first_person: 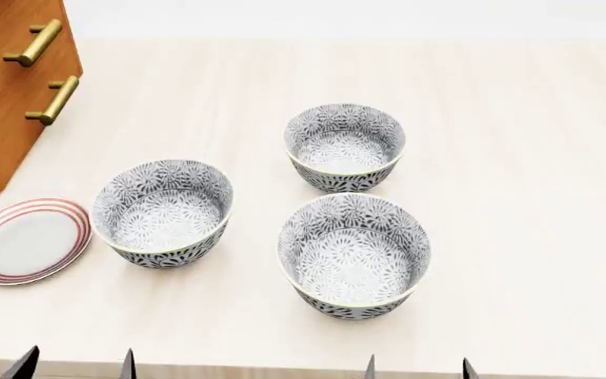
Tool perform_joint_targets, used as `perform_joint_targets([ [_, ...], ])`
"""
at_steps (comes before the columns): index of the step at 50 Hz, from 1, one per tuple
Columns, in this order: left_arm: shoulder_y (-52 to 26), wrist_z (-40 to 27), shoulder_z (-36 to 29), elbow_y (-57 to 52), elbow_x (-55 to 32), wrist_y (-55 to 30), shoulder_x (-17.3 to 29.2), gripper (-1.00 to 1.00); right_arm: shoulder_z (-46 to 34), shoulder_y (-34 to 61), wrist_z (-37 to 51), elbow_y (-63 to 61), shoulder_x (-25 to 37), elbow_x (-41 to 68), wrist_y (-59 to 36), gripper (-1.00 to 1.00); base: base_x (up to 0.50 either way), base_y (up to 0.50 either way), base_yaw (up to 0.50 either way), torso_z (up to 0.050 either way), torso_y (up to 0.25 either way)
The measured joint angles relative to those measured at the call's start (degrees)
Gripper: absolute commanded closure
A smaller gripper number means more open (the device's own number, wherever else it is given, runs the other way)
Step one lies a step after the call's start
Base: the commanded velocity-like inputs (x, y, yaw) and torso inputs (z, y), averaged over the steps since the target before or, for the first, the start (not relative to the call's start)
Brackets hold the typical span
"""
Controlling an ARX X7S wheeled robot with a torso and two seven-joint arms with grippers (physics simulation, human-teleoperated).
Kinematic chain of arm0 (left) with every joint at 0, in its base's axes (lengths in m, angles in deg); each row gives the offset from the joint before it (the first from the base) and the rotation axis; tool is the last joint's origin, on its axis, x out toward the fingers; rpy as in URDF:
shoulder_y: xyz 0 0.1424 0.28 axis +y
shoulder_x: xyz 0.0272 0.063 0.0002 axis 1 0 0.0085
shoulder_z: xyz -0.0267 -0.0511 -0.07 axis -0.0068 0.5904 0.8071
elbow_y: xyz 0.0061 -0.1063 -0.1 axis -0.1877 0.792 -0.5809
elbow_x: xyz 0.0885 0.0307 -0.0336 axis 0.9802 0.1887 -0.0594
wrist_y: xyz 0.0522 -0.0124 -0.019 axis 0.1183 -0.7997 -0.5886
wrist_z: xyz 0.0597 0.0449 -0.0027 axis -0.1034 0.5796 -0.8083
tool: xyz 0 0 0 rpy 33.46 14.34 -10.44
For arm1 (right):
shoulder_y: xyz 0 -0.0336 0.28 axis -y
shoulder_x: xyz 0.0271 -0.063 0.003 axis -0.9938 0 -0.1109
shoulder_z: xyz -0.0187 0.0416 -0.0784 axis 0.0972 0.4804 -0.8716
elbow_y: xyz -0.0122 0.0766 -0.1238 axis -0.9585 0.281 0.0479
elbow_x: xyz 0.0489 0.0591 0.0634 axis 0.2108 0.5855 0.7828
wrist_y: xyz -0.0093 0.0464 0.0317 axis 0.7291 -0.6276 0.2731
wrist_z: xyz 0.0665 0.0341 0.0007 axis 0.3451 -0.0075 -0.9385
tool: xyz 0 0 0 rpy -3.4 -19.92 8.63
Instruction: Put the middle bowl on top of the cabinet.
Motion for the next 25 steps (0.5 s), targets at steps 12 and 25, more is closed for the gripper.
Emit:
perform_joint_targets([
  [12, -1.6, -3.5, 0.8, -19.7, -4.7, -11.3, 0.8, -1.00, 10.3, -12.1, 6.2, -18.3, 1.7, 3.5, 3.3, -1.00, 0.00, 0.00, 0.00, 0.000, 0.000],
  [25, -2.8, -14.1, 7.7, -43.8, -10.9, -20.4, 2.2, -1.00, 27.5, -29.7, 8.8, -30.1, 1.8, 12.9, 15.7, -1.00, 0.00, 0.05, 0.00, 0.000, 0.000],
])
